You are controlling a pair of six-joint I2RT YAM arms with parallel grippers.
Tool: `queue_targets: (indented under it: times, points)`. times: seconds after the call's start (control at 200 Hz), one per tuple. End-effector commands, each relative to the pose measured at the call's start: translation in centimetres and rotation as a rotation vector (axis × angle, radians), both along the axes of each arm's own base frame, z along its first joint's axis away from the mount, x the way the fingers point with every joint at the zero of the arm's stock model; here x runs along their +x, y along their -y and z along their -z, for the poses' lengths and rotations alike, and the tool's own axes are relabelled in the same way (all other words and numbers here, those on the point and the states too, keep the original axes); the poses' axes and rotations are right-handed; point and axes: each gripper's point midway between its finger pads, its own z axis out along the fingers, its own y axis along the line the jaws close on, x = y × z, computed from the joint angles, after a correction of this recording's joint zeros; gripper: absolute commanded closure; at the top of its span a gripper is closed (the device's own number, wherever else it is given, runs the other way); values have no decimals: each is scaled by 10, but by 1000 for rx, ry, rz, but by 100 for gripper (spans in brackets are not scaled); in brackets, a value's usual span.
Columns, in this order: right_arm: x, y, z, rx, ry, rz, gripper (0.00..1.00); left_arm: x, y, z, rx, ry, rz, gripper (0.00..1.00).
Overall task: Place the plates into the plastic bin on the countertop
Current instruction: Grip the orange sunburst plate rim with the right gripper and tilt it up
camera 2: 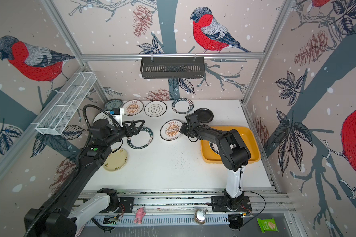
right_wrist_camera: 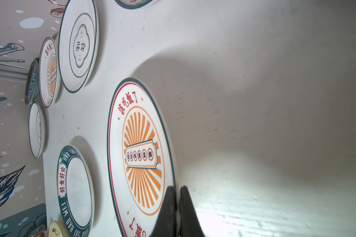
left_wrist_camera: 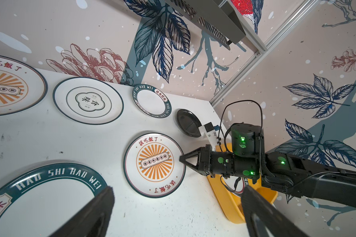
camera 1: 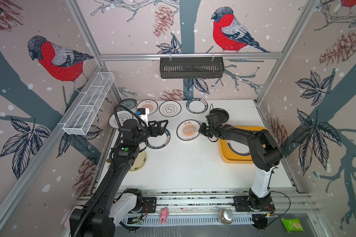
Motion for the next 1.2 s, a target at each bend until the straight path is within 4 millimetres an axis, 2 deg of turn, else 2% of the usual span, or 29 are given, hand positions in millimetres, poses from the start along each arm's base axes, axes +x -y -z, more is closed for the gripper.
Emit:
queue_targets:
  times: [0.0,0.32,0.505,0.645,0.826,1.006,1.196]
  points:
    - [-9,14,-2,-75,-6,3,98,7,-4,-1,2,2,-31,3]
    - [-16,16,-53,-51,98,-44,99,13,11,17,-45,-62,43,3]
    - [-21,17,-71,-39,133,-70,99,15,25,27,-30,-98,76,4]
    - [-26,20,-84,-28,162,-77,99,16,44,38,25,-132,100,3]
    - [-34,36,-100,-17,195,-53,99,17,66,43,4,-147,161,3]
    - [-47,58,-107,-17,205,-22,99,16,86,50,9,-164,203,4]
    - [-60,87,-114,-5,214,20,99,12,123,54,45,-146,288,4]
